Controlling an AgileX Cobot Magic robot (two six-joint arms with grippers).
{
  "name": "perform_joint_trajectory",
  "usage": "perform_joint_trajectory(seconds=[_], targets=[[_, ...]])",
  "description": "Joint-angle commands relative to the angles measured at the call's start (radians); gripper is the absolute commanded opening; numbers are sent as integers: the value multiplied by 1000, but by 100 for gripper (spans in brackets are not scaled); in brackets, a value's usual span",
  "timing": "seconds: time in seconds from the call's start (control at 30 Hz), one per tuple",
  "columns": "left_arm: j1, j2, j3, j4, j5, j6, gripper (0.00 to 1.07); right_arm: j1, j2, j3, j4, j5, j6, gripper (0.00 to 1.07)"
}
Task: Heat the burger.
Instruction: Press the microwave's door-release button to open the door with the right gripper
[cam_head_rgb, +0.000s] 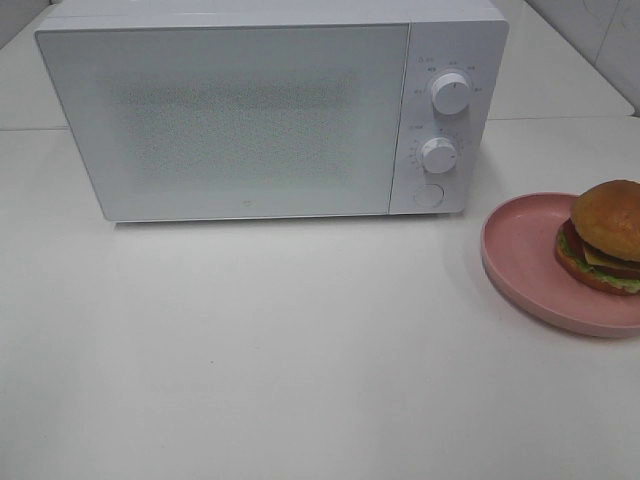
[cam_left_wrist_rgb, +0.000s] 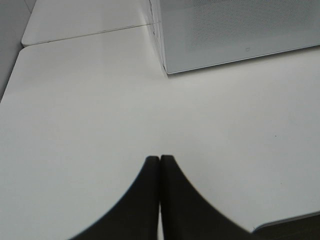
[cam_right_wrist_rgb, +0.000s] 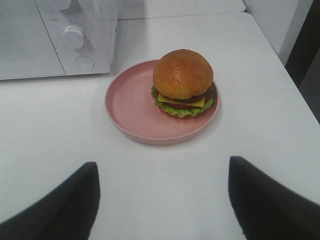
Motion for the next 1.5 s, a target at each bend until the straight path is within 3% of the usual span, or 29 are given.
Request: perform_joint_trajectory(seconds=[0.03, 1.5], targets=[[-6, -26, 2, -4, -15, -3, 0, -6, -26, 1, 5, -15, -6, 69], [-6, -26, 2, -4, -15, -3, 0, -6, -26, 1, 5, -15, -6, 69]])
